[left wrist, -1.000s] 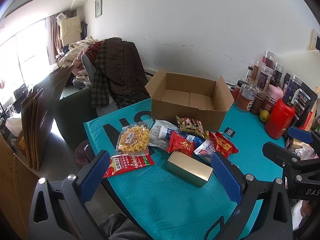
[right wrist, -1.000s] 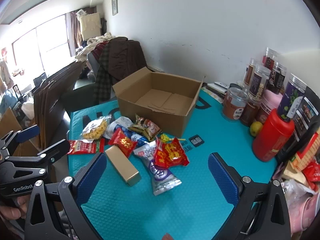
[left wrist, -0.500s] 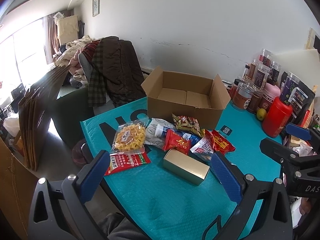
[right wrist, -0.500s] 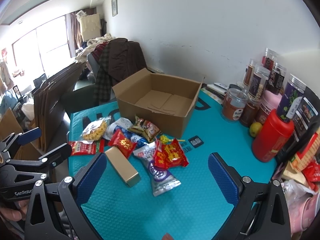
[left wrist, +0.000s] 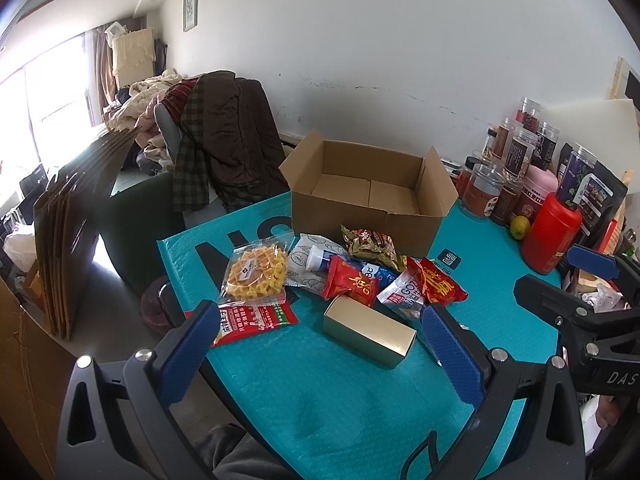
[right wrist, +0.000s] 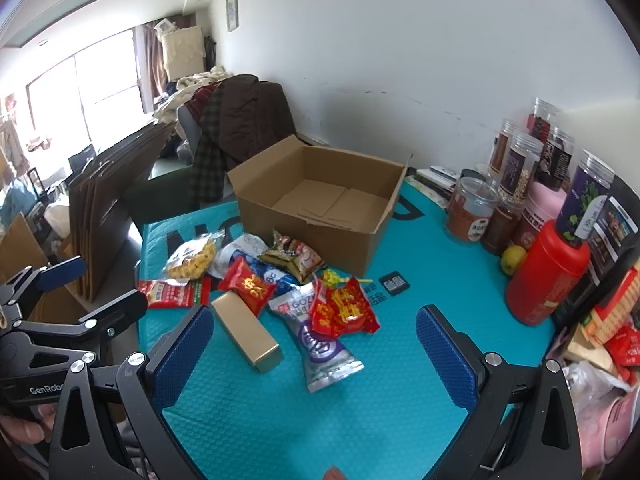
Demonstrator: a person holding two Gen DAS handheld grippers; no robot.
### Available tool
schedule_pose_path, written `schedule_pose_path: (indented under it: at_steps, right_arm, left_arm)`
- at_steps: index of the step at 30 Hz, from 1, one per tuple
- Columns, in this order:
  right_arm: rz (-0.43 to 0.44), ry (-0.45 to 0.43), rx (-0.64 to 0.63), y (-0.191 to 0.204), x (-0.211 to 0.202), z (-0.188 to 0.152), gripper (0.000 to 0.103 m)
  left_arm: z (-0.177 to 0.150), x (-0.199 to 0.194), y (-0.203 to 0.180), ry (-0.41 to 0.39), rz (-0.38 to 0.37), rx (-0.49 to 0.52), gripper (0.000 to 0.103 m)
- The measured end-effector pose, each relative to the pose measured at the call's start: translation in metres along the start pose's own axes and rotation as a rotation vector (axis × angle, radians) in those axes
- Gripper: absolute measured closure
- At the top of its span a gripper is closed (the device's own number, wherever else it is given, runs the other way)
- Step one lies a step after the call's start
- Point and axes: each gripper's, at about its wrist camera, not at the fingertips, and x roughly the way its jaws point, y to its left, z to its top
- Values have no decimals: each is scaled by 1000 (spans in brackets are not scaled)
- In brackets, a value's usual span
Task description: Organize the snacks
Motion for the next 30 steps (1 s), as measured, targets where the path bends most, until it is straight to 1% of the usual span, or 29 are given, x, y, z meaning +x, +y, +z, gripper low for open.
schedule_pose_path:
  at_steps: [11, 17, 22, 27, 29, 30]
  right_arm:
    - [24, -20, -5, 6, 5, -4, 0]
    - [65, -9, -41, 20, 26, -9, 0]
    - [92, -29, -76, 32, 45, -15, 0]
    - [142, -6, -93, 41, 71, -21, 0]
    - [157, 4, -88, 43, 81, -24, 3]
    - [159, 6, -86, 43, 84, -25, 6]
  left_arm:
    - [-4, 6, 10, 4, -15, -1, 0]
    - [-11, 26, 21, 33, -27, 8, 0]
    - [-17, 44, 33, 51, -27, 20, 0]
    - [-21, 61, 47, 77, -45, 22, 0]
    - [-24, 70, 53, 93, -56, 12, 0]
    - [-25, 73, 55, 99, -60, 10, 0]
